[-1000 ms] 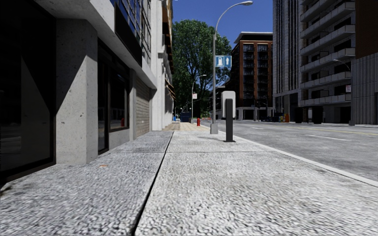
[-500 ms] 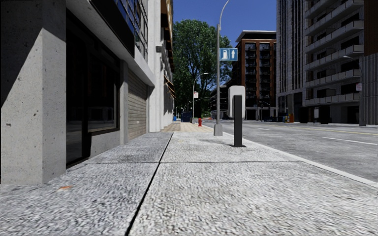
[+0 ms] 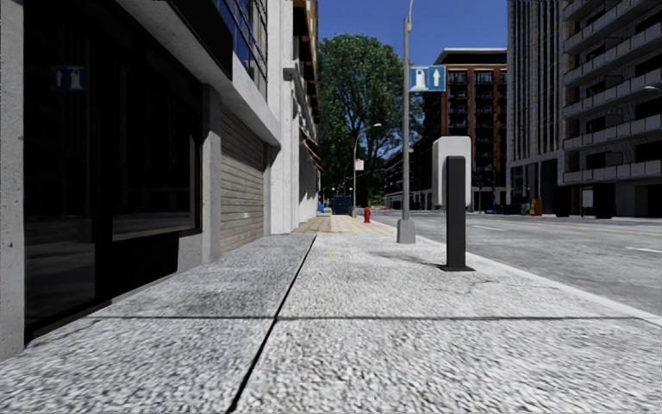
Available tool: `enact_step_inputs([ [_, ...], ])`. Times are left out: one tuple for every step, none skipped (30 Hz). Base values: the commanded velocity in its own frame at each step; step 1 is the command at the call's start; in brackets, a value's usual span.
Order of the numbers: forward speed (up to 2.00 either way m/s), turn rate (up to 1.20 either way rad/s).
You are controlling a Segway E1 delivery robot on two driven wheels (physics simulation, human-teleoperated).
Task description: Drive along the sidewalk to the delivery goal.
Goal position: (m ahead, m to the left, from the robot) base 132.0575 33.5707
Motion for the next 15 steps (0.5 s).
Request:
enact_step_inputs([
  [2.0, 0.0],
  [2.0, 0.0],
  [2.0, 0.0],
  [2.0, 0.0],
  [2.0, 0.0],
  [2.0, 0.0],
  [2.0, 0.0],
  [2.0, 0.0],
  [2.0, 0.0],
  [2.0, 0.0],
  [2.0, 0.0],
  [2.0, 0.0],
  [2.0, 0.0],
  [2.0, 0.0],
  [2.0, 0.0],
])
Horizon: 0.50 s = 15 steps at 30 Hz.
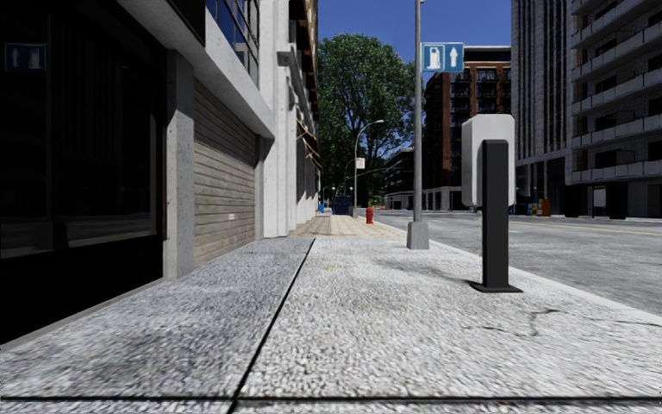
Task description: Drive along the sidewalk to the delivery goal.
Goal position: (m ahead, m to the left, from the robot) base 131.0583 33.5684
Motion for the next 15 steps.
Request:
enact_step_inputs([
  [2.0, 0.0],
  [2.0, 0.0],
  [2.0, 0.0],
  [2.0, 0.0],
  [2.0, 0.0],
  [2.0, 0.0],
  [2.0, 0.0],
  [2.0, 0.0],
  [2.0, 0.0],
  [2.0, 0.0],
  [2.0, 0.0],
  [2.0, 0.0],
  [2.0, 0.0],
  [2.0, 0.0],
  [2.0, 0.0],
])
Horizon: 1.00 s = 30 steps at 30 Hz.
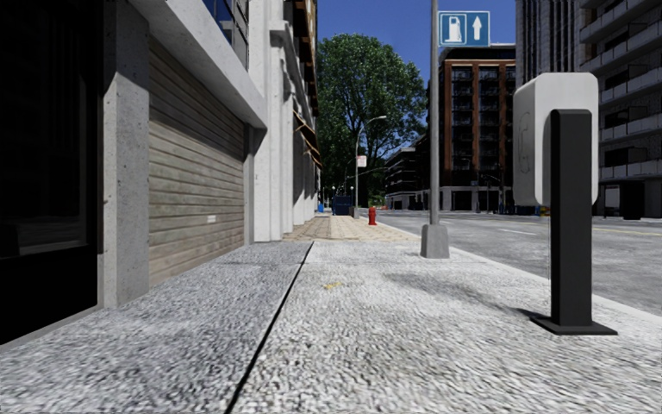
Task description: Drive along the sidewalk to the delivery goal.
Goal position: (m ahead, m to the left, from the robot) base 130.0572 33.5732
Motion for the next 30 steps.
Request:
enact_step_inputs([
  [2.0, 0.0],
  [2.0, 0.0],
  [2.0, 0.0],
  [2.0, 0.0],
  [2.0, 0.0],
  [2.0, 0.0],
  [2.0, 0.0],
  [2.0, 0.0],
  [2.0, 0.0],
  [2.0, 0.0],
  [2.0, 0.0],
  [2.0, 0.0],
  [2.0, 0.0],
  [2.0, 0.0],
  [2.0, 0.0],
  [2.0, 0.0],
  [2.0, 0.0],
  [2.0, 0.0],
  [2.0, 0.0],
  [2.0, 0.0],
  [2.0, 0.0],
  [2.0, 0.0],
  [2.0, 0.0],
  [2.0, 0.0],
  [2.0, 0.0],
  [2.0, 0.0],
  [2.0, 0.0],
  [2.0, 0.0],
  [2.0, 0.0],
  [2.0, 0.0],
])
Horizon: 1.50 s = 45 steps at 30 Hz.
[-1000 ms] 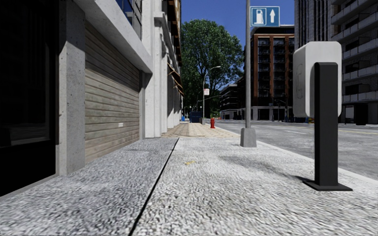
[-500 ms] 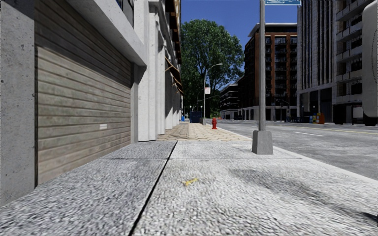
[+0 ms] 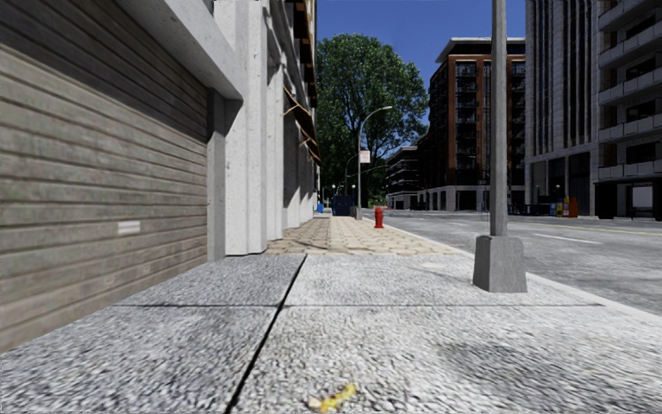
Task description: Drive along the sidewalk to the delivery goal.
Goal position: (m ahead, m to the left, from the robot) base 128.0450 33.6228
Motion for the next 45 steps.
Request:
enact_step_inputs([
  [2.0, 0.0],
  [2.0, 0.0],
  [2.0, 0.0],
  [2.0, 0.0],
  [2.0, 0.0],
  [2.0, 0.0],
  [2.0, 0.0],
  [2.0, 0.0],
  [2.0, 0.0],
  [2.0, 0.0],
  [2.0, 0.0],
  [2.0, 0.0],
  [2.0, 0.0],
  [2.0, 0.0],
  [2.0, 0.0],
  [2.0, 0.0],
  [2.0, 0.0],
  [2.0, 0.0],
  [2.0, 0.0],
  [2.0, 0.0],
  [2.0, 0.0],
  [2.0, 0.0],
  [2.0, 0.0],
  [2.0, 0.0],
  [2.0, 0.0],
  [2.0, 0.0],
  [2.0, 0.0],
  [2.0, 0.0],
  [2.0, 0.0],
  [2.0, 0.0],
  [2.0, 0.0],
  [2.0, 0.0],
  [2.0, 0.0],
  [2.0, 0.0],
  [2.0, 0.0],
  [2.0, 0.0],
  [2.0, 0.0],
  [2.0, 0.0],
  [2.0, 0.0],
  [2.0, 0.0],
  [2.0, 0.0],
  [2.0, 0.0],
  [2.0, 0.0],
  [2.0, 0.0],
  [2.0, 0.0],
])
